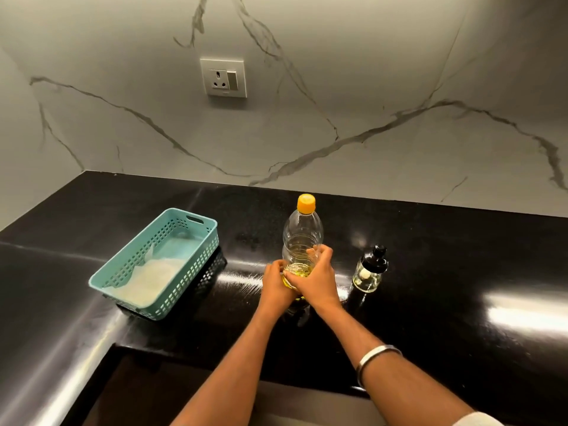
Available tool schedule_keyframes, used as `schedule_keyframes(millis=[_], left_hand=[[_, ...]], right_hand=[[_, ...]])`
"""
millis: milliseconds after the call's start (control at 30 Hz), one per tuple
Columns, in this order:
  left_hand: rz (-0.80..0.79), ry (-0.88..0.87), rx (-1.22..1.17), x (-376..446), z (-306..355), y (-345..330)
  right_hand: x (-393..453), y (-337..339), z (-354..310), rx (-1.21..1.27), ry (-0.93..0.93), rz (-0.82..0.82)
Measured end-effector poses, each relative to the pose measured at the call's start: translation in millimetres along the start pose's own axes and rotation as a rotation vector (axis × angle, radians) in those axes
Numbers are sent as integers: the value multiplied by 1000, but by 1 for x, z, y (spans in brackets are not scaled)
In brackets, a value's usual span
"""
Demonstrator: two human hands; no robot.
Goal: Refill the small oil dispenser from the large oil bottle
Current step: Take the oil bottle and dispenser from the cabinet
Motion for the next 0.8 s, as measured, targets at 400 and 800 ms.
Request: schedule_keyframes(millis=[400,800], left_hand=[[-4,-78,-42,-1,-8,-5],[76,-31,50,-27,-5,-5]], right_hand=[[-3,-4,11,23,-27,-16],[-6,8,8,35,49,-130]])
Point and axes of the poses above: each hand's wrist, its own x-axis towards the middle knuckle, its own y-axis out of the back of the hand, z = x × y, the point moved 5 cm from there along x, towards the middle knuckle, and after that the axes turned 12 degrees about -z, right-handed, at the moved point
